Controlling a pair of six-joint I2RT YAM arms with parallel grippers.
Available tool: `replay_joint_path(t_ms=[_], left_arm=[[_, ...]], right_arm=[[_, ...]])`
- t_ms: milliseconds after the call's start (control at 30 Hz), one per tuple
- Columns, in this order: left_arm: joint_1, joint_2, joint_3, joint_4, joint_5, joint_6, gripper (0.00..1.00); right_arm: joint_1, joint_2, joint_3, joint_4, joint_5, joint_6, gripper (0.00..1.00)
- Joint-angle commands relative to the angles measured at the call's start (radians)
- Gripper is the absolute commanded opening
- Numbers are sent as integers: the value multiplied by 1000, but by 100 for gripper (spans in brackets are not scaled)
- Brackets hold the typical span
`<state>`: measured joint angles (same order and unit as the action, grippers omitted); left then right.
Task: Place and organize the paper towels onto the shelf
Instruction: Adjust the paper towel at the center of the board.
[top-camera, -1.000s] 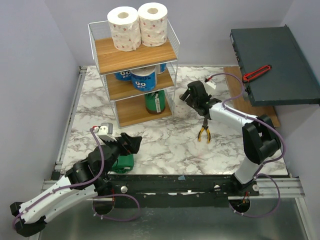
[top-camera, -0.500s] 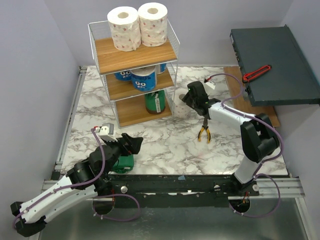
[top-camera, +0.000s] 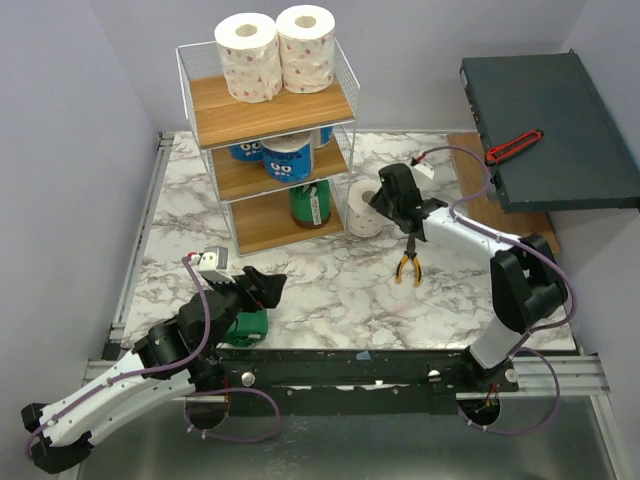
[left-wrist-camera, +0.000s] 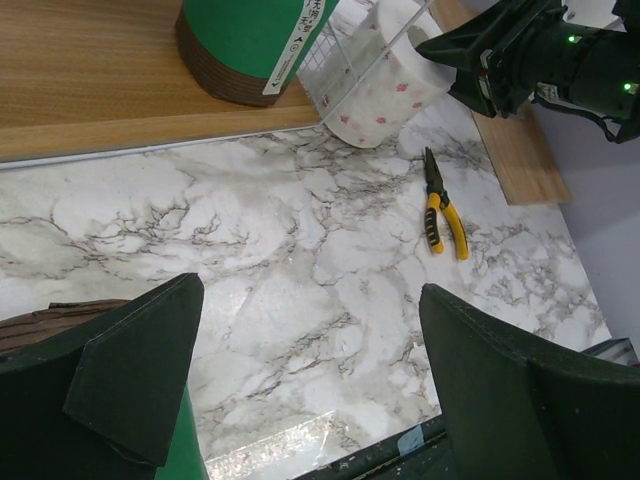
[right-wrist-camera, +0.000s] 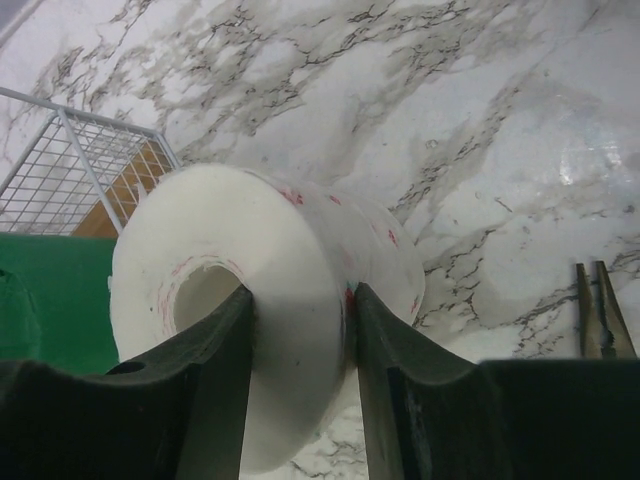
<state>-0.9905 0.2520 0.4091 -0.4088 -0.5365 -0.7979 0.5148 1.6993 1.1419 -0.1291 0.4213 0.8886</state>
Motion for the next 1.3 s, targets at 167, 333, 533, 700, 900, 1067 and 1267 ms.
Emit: replay_joint_path(t_ms=[167,333,533,700,900,1067,1267], left_arm=[[-4,1,-22,34,33,-10,93],[-4,15,-18,52,40,-4,93],[-4,20,-17,79,49,4,93],[-4,30,-11,95,34,21,93],[-4,74,1,124,15,32,93],[-4,123,15,154,17,33,93],[-4,169,35,162,13,32,93]], right_arm=[[-8,-228,-52,-84,63,-26,38],[-8,-347,-80,-140,54,-49,38],[-6,-506,-140,-241,-4,-102,38],[-2,-601,-177,-348,-104,-190,39],[45,-687,-245,-376,-250,-241,40],[104,-697,-248,-371,-273,-236,40],[245,-590,-211,-350,-216,-209,40]])
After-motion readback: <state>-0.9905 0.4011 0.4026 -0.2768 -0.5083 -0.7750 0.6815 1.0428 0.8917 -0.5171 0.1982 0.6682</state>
